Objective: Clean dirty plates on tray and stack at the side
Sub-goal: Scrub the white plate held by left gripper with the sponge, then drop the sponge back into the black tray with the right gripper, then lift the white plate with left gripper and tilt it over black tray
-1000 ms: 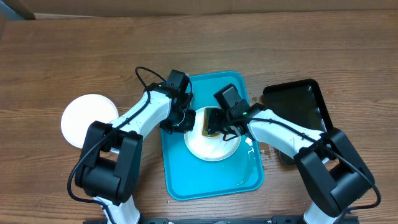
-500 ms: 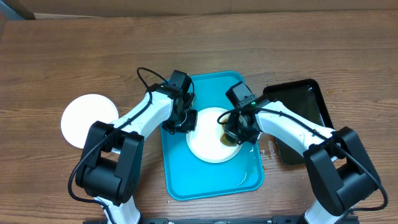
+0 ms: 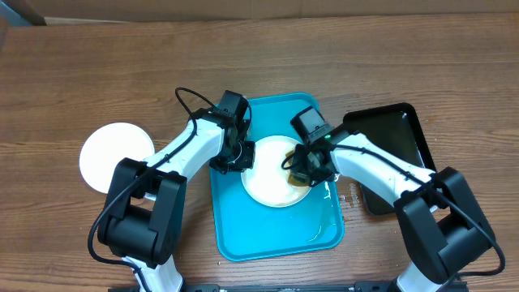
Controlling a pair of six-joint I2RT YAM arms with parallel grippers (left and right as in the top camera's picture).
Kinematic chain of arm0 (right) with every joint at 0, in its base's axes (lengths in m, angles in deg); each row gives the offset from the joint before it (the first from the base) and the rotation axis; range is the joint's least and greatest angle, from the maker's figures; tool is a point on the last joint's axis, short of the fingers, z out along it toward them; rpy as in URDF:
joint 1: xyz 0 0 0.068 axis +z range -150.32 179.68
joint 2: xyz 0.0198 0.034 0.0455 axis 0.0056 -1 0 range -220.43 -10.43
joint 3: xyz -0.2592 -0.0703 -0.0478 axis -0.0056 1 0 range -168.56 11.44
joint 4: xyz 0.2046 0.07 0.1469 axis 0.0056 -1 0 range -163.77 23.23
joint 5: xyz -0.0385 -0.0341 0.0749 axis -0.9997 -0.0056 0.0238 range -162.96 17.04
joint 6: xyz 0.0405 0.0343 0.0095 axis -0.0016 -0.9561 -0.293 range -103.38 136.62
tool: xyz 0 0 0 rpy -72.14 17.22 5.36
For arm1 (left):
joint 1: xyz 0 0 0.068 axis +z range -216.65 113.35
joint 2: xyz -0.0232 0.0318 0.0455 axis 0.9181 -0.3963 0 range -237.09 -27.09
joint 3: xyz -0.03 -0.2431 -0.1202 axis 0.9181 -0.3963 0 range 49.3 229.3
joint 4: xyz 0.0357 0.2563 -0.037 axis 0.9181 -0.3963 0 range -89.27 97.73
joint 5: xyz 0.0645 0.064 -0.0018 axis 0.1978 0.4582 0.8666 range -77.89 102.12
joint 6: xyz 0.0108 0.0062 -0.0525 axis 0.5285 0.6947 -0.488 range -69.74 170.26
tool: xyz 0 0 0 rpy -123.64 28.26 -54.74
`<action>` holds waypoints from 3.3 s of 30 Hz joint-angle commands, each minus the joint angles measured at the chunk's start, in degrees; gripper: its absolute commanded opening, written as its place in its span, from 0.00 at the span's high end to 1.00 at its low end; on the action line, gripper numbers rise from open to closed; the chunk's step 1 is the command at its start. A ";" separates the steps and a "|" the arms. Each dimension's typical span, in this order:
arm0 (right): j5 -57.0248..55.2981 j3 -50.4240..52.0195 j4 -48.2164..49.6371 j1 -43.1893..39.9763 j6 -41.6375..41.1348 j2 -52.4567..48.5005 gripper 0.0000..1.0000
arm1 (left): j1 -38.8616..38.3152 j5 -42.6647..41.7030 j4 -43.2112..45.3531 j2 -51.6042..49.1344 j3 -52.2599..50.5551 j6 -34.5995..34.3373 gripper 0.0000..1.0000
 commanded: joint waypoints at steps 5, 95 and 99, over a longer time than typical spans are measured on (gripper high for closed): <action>-2.10 1.79 1.16 8.96 -3.37 -0.96 0.96 | 0.31 3.78 0.04 -0.33 -0.83 -1.60 0.96; 14.51 4.72 -17.94 -52.48 18.27 30.77 0.35 | -40.19 66.45 32.96 -3.54 32.30 37.99 0.96; 14.51 4.72 -17.99 -52.48 18.27 30.77 0.35 | -41.57 68.65 36.15 -3.54 32.30 42.05 0.96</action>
